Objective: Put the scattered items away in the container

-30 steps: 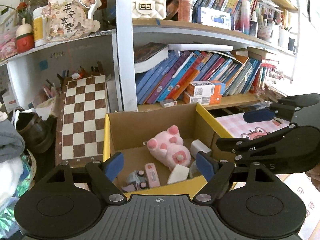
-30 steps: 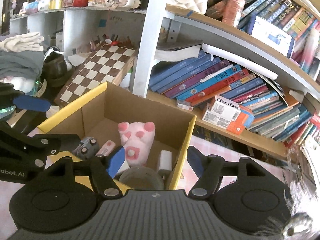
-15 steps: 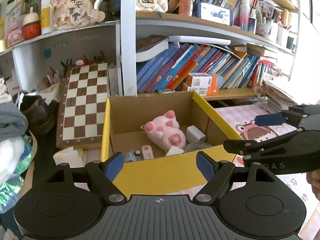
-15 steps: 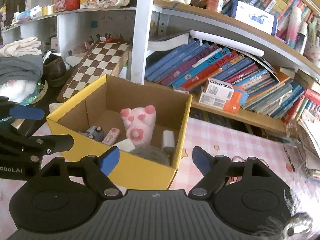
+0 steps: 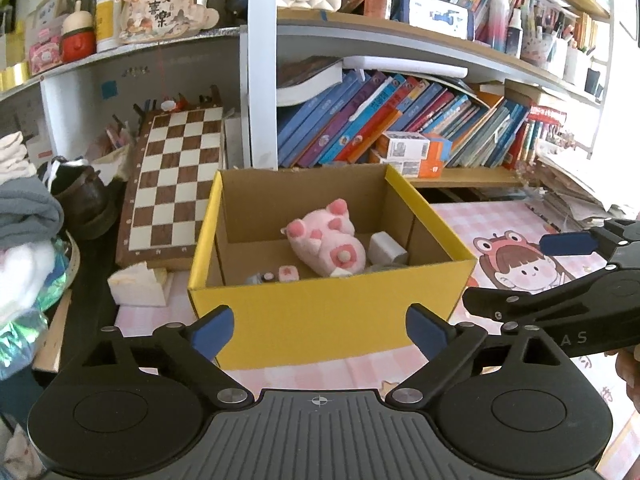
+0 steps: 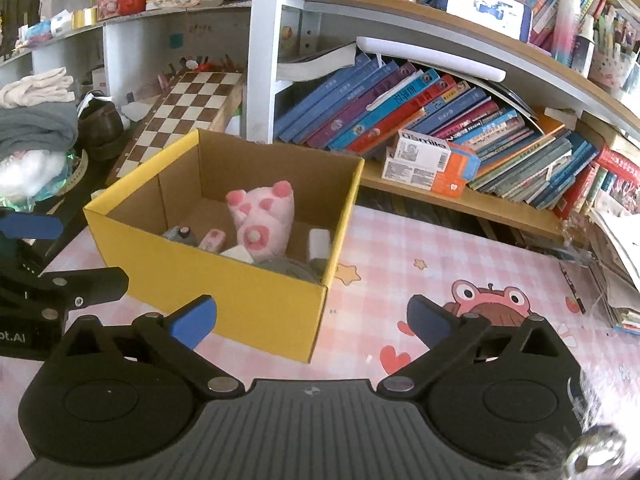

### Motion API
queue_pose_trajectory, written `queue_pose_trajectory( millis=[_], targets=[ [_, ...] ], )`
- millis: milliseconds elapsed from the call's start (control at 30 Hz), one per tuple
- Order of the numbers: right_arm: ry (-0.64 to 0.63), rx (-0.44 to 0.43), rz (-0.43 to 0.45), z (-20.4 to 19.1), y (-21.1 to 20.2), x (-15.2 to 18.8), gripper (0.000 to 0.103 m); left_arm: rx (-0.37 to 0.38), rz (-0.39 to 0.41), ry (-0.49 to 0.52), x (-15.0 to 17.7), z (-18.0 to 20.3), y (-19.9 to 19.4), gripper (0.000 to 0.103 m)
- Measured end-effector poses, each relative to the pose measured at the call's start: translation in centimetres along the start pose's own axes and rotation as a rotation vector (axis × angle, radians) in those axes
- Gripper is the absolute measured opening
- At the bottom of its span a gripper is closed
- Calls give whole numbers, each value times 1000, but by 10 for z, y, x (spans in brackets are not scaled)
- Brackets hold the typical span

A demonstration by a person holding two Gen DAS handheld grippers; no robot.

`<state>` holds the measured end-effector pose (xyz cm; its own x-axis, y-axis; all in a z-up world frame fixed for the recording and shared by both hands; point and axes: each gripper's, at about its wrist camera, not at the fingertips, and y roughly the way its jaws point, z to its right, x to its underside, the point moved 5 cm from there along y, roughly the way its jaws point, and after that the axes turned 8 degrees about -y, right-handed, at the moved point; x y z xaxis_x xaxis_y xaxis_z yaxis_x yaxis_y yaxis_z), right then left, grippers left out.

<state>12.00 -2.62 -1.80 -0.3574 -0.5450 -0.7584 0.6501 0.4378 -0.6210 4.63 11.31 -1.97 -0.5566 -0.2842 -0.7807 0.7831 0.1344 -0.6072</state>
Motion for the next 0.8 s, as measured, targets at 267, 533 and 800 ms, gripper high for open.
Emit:
queue_pose_trajectory(
  millis=[267, 533, 800],
  targets=[
    [32, -26, -8, 15, -11, 21, 103, -28, 8, -17, 10, 21, -6, 96],
    [62, -7, 0, 33, -20, 38, 103, -59, 15, -34, 19, 36, -11, 96],
    [89, 12, -15, 48, -27, 57, 103, -62, 10, -18, 27, 57, -12, 97]
  ],
)
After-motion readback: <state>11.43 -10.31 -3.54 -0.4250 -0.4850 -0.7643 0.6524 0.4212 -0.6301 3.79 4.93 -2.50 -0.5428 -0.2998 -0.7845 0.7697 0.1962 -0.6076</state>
